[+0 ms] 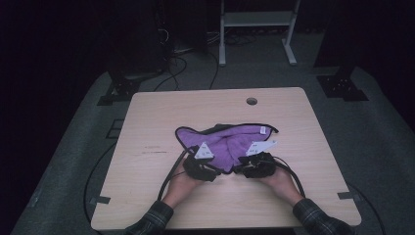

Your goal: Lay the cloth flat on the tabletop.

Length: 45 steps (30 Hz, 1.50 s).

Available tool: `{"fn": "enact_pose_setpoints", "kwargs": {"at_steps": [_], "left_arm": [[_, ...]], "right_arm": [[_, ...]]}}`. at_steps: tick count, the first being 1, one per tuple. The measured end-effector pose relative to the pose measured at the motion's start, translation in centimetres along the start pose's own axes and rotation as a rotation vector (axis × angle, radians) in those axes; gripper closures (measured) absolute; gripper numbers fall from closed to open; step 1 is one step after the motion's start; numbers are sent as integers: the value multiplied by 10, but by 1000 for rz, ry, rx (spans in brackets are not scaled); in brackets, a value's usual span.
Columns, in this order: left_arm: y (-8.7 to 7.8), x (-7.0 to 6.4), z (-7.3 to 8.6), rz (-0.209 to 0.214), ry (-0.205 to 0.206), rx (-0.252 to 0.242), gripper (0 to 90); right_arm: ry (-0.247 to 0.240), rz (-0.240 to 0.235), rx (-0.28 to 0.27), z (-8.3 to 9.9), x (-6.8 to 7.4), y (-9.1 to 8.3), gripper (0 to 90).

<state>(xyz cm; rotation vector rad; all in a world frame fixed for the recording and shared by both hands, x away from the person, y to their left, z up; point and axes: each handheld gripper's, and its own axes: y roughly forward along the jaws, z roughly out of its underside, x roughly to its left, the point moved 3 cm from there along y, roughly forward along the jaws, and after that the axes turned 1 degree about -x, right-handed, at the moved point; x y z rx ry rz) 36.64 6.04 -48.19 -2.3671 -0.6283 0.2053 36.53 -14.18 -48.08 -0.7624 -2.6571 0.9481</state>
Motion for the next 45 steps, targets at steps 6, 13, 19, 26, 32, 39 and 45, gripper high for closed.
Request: {"fn": "enact_pose_setpoints", "kwargs": {"at_steps": [6, 13, 19, 26, 32, 39, 45], "left_arm": [[19, -11, -6, 18, 33, 25, 407], [26, -14, -6, 1, 72, 53, 673], [20, -9, -7, 12, 51, 53, 830], [2, 2, -9, -10, 44, 21, 830], [-17, 23, 0, -60, 6, 10, 831], [-37, 48, 11, -129, -37, 12, 833], [-52, 68, 24, -167, -94, 17, 835]], "right_arm": [[-18, -1, 1, 0, 3, 3, 625], [-51, 10, 30, 1, 7, 9, 750], [-41, 19, 21, -1, 3, 4, 826], [-19, 49, -20, -2, -7, -12, 833], [35, 111, -50, 4, -30, -34, 836], [105, 184, -60, 18, -60, -58, 841], [159, 233, -51, 31, -81, -72, 844]]}}
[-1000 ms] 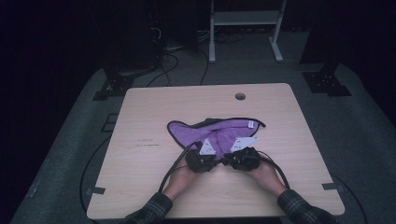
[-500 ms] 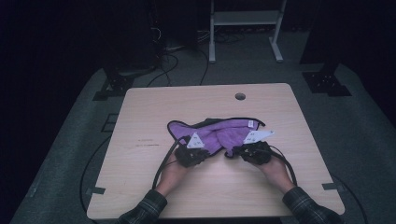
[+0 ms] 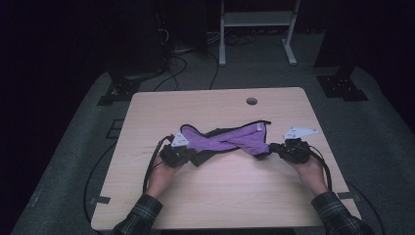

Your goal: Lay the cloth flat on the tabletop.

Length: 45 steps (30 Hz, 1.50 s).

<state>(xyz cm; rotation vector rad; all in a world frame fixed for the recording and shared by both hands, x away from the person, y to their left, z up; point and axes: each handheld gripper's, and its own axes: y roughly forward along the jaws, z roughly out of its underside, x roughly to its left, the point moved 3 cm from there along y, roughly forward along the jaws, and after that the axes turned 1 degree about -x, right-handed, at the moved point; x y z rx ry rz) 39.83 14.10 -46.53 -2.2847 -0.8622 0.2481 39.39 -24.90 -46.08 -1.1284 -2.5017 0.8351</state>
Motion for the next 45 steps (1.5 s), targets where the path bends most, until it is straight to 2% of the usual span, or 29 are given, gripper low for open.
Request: {"fn": "enact_pose_setpoints", "kwargs": {"at_steps": [2, 8, 10, 12, 13, 14, 15, 16, 18, 20, 22, 23, 25, 28, 32, 33, 38, 43, 45], "left_arm": [[-2, 6, 3, -8, -12, 8, 836], [-7, 23, 9, -68, -42, 34, 841], [-11, 31, 12, -106, -45, 46, 843], [-16, 40, 17, -136, -66, 53, 844], [-17, 44, 19, -114, -90, 37, 844], [-18, 46, 21, -98, -118, 19, 844], [-17, 46, 22, -88, -124, 18, 843], [-16, 45, 22, -86, -110, 26, 841], [-13, 41, 22, -80, -82, 47, 828], [-12, 40, 23, -74, -82, 52, 821], [-13, 41, 24, -66, -90, 45, 809], [-13, 41, 25, -64, -96, 40, 809], [-14, 42, 25, -60, -99, 38, 799], [-14, 41, 25, -55, -97, 35, 798], [-14, 42, 25, -48, -102, 30, 801], [-14, 42, 25, -46, -103, 31, 809], [-16, 42, 25, -22, -112, 30, 836], [-18, 43, 25, -12, -121, 23, 840], [-19, 43, 24, -12, -126, 17, 843]], "right_arm": [[17, 4, 10, 2, -6, -1, 844], [61, 40, 81, 10, -18, 7, 849], [69, 72, 95, 12, -23, 7, 852], [89, 109, 106, 15, -32, 5, 852], [123, 98, 107, 19, -40, 4, 851], [123, 98, 107, 19, -40, 4, 851], [130, 94, 108, 20, -42, 4, 851], [133, 93, 110, 21, -42, 5, 845], [105, 101, 103, 19, -39, 6, 762], [93, 85, 71, 16, -36, 1, 664], [73, 20, 20, 13, -30, -12, 629], [73, 20, 20, 13, -30, -12, 629], [47, -21, 13, 14, -24, -18, 627], [0, -45, 47, 23, -15, -17, 616], [-49, -63, 97, 31, -9, -8, 569], [-68, -82, 110, 32, -7, -4, 559], [-113, -81, 158, 36, -4, 5, 573], [-135, -54, 178, 36, -4, 4, 770], [-140, -43, 189, 36, -4, 4, 818]]}}
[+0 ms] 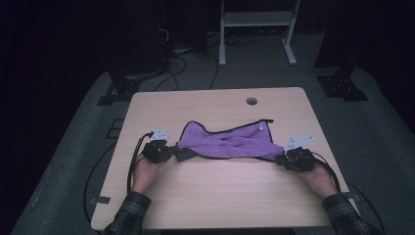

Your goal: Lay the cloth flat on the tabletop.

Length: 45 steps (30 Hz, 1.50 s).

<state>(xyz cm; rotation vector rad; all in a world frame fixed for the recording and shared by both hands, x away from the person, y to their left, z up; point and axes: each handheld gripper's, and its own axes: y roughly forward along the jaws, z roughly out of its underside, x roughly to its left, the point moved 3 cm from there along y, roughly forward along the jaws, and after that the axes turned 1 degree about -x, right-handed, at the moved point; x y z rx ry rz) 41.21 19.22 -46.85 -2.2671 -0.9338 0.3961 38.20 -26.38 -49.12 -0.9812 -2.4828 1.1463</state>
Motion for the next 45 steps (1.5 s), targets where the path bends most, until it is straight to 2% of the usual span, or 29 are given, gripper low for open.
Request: {"fn": "enact_pose_setpoints", "kwargs": {"at_steps": [4, 7, 8, 11, 15, 16, 17, 19, 24, 26, 30, 33, 35, 38, 41, 45], "left_arm": [[-5, 1, -3, 4, -3, -28, 847], [-10, 1, -6, 14, -18, -65, 848], [-11, 1, -6, 19, -24, -76, 849], [-15, 1, -9, 29, -32, -100, 849], [-22, -2, -18, 35, -34, -148, 849], [-24, -3, -21, 35, -30, -157, 850], [-25, -4, -24, 32, -21, -161, 850], [-27, -5, -31, 28, -5, -171, 850], [-36, 0, -50, 12, 5, -204, 851], [-41, 2, -59, 4, 11, -226, 851], [-53, 6, -78, -9, 21, -261, 851], [-55, 5, -86, -11, 30, -274, 852], [-53, 3, -87, -7, 33, -272, 853], [-48, 1, -86, -8, 35, -265, 853], [-47, 2, -85, -6, 31, -264, 853], [-47, 2, -86, -7, 33, -263, 853]], "right_arm": [[20, -15, 6, -1, -2, -2, 850], [74, -40, -51, -4, -8, -12, 854], [79, -43, -67, -4, -10, -15, 854], [108, -35, -116, -10, -14, -26, 857], [115, -22, -180, -19, -18, -39, 857], [110, -8, -207, -27, -20, -46, 857], [110, -8, -207, -27, -20, -46, 857], [112, 5, -244, -36, -22, -54, 859], [98, 48, -303, -58, -32, -69, 866], [96, 66, -338, -70, -37, -78, 900], [89, 105, -376, -90, -47, -93, 900], [105, 103, -396, -98, -53, -102, 900], [96, 92, -392, -98, -52, -101, 899], [78, 83, -364, -90, -48, -88, 894], [99, 71, -331, -79, -50, -70, 703], [136, 31, -256, -64, -56, -42, 554]]}}
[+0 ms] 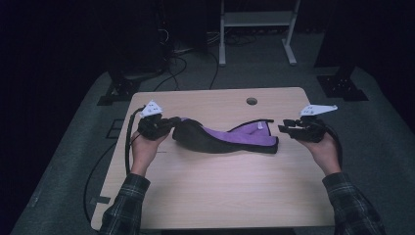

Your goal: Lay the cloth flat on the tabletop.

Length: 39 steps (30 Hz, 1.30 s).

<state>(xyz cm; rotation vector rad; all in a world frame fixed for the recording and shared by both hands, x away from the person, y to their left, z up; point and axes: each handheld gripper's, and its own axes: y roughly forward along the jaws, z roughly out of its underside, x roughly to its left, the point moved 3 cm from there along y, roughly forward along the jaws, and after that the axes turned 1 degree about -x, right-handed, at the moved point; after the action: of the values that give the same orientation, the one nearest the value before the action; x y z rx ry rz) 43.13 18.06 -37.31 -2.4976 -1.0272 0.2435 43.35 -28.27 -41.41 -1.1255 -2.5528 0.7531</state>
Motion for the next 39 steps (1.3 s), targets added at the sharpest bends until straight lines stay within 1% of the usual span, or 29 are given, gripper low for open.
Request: {"fn": "enact_pose_setpoints", "kwargs": {"at_steps": [1, 2, 4, 6, 7, 8, 9, 10, 12, 13, 14, 15, 17, 18, 21, 22, 23, 25, 27, 30, 34, 36, 38, 39], "left_arm": [[0, 0, 0, -1, -1, 0, 853], [0, 0, 0, 0, -2, -2, 853], [0, 0, 0, 0, -1, -2, 853], [0, -1, 0, 1, 2, 0, 853], [0, -1, 0, 1, 4, 0, 853], [0, -1, 0, 1, 1, -2, 853], [0, -1, 0, 2, -2, -4, 853], [0, -1, 1, 2, -2, -4, 853], [1, -1, 2, 4, -3, -4, 853], [1, -1, 2, 4, -1, -1, 853], [2, -1, 3, 5, -1, -2, 853], [2, -1, 3, 4, 0, 1, 853], [2, -2, 4, 5, 2, 2, 853], [2, -2, 5, 4, 0, 4, 853], [2, -1, 6, 3, -6, 1, 853], [1, -1, 6, 3, -5, 1, 853], [0, 0, 6, 0, -4, -1, 853], [-2, 0, 4, -1, -6, -8, 853], [-4, 1, 0, -9, -3, -20, 853], [-7, 3, -10, -24, 9, -34, 853], [-9, 9, -24, -50, 22, -57, 853], [-10, 13, -31, -64, 17, -75, 853], [-11, 18, -38, -68, 5, -99, 854], [-11, 21, -41, -68, -1, -108, 854]], "right_arm": [[14, -16, 30, 5, -1, 6, 531], [25, -19, 50, 9, -2, 11, 528], [37, -26, 75, 19, -3, 20, 497], [31, -26, 115, 26, -2, 27, 475], [30, -23, 124, 30, -2, 29, 466], [40, -31, 126, 33, -2, 31, 454], [47, -36, 139, 36, -1, 34, 443], [44, -35, 158, 39, 1, 37, 433], [42, -34, 190, 45, 3, 44, 434], [45, -37, 209, 48, 3, 48, 461], [38, -35, 220, 49, 3, 51, 510], [30, -24, 212, 49, 4, 51, 590], [23, -19, 186, 47, 5, 49, 791], [18, -18, 183, 45, 6, 48, 820], [15, -22, 197, 46, 8, 48, 847], [24, -22, 195, 45, 8, 48, 850], [26, -20, 187, 44, 8, 46, 853], [19, -4, 149, 37, 8, 39, 855], [15, 14, 93, 27, 8, 30, 857], [1, 43, 37, 8, 6, 17, 857], [-22, 85, -30, -23, 2, -1, 858], [-34, 111, -57, -40, 1, -9, 860], [-43, 124, -84, -56, 0, -17, 860], [-55, 134, -96, -63, -1, -20, 860]]}}
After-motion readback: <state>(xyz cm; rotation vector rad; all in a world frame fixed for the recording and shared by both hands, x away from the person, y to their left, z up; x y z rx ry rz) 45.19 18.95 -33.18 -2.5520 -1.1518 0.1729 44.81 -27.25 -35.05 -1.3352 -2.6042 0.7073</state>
